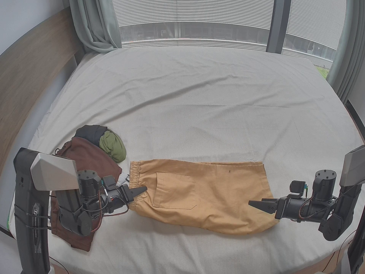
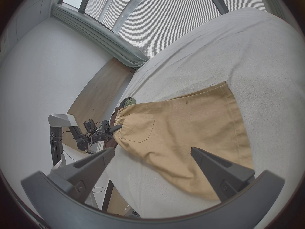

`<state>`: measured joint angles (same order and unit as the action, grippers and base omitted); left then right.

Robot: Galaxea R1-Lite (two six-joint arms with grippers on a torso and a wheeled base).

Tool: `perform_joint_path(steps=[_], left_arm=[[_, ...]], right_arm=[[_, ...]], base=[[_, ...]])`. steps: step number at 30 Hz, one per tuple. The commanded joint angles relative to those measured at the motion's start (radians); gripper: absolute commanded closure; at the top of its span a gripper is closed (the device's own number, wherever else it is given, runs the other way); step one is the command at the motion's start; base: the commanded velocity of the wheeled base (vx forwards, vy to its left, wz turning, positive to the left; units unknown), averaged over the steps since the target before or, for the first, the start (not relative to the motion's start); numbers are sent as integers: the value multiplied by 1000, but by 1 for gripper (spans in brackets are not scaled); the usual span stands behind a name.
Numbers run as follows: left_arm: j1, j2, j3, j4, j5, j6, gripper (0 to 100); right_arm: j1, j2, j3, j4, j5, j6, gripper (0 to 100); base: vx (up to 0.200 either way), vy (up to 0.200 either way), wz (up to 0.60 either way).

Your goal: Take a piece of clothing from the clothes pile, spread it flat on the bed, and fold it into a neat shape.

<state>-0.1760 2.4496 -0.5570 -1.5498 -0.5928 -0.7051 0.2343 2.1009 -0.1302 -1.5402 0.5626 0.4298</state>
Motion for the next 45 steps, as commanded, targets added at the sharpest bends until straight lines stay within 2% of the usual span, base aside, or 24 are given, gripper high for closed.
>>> perform_joint_path(steps=[1,6,12,19,45], left_arm=[[18,-46,28,-1,-7,-1,100],[36,-61,49,-1,-9,19,100],[75,-69,88,0,-32,98,100],[102,-106,131,0,-58,98,100],[154,-161,198,-1,-78,108,100]], right_arm=[[0,5,0,-1,0,0,0],[2,5,0,-1,0,0,0],[10,5,1,-1,0,0,0],[17,7,3,0,0,0,0],[19,10,1,-1,-1,0,0]], base=[[0,0,0],[0,0,0],[0,0,0],[0,0,0],[0,0,0]])
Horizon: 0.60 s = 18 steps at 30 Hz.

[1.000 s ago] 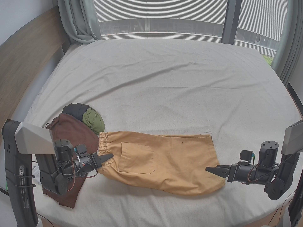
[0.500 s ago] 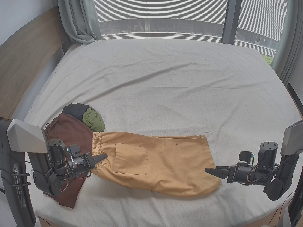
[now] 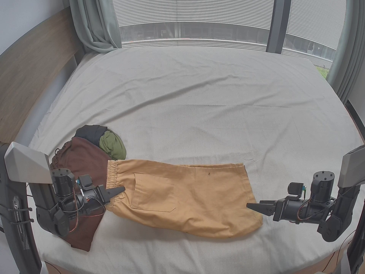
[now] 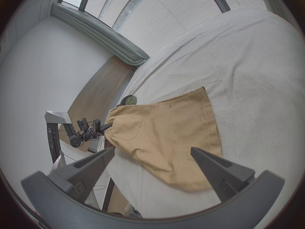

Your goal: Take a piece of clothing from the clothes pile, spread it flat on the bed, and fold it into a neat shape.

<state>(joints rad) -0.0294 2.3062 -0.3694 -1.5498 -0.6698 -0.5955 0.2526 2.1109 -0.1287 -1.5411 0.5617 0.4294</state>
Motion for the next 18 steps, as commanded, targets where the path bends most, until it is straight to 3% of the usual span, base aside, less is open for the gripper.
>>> perform_joint_path(steps=[1,12,18], left_arm=[[12,-19,12,0,-2,-1,100],[68,-34,52,0,-44,45,100],[48,-63,53,0,-48,43,100]], right_arm=[[1,0,0,-1,0,0,0],[2,0,0,-1,0,0,0],[2,0,-2,-1,0,0,0]], base=[[0,0,0],[0,0,0],[0,0,0]])
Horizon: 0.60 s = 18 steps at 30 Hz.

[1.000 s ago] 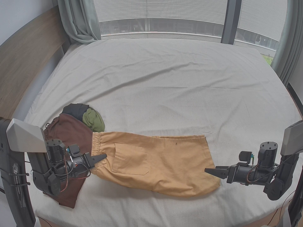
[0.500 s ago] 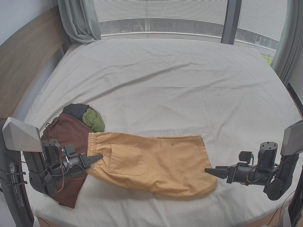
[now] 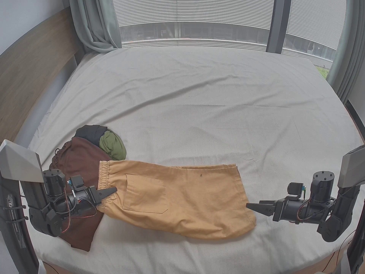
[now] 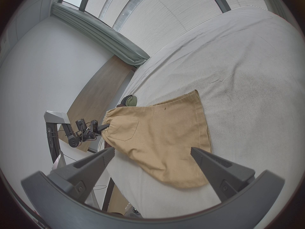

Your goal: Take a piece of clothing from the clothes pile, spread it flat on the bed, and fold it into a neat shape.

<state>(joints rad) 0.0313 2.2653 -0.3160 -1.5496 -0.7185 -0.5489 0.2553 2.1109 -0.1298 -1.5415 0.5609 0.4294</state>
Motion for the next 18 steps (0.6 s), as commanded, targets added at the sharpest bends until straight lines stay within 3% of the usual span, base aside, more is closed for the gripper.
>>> perform_joint_path(steps=[1,18], left_arm=[[-21,-27,-3,0,1,-6,100],[-229,-122,-64,0,74,-75,100]], right_arm=[[-1,0,1,0,1,0,0],[-5,-6,-1,0,1,0,0]], base=[[0,0,0],[0,0,0]])
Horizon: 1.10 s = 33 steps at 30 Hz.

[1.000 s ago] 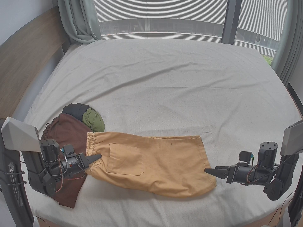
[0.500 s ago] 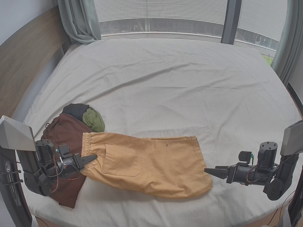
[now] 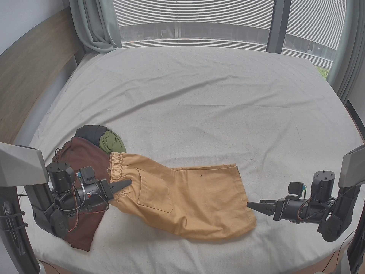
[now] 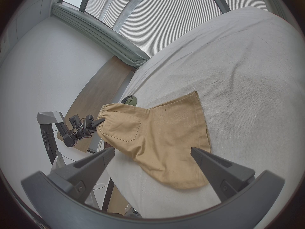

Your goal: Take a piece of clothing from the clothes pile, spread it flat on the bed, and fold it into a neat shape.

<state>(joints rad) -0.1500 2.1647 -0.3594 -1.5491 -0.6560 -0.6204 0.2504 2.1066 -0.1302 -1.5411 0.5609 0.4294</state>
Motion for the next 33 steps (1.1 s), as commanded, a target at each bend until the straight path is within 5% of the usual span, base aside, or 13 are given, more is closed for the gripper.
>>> perform_joint_path(steps=[1,12,33], left_arm=[[-57,-20,-24,0,15,-2,100],[-207,-8,-115,1,102,-58,100],[-315,50,-202,3,131,-73,100]], right_arm=[[0,-2,0,-1,1,0,0],[-7,-5,-2,-1,1,0,0],[-19,-27,-20,-1,-2,3,0]], base=[[0,0,0],[0,0,0],[0,0,0]])
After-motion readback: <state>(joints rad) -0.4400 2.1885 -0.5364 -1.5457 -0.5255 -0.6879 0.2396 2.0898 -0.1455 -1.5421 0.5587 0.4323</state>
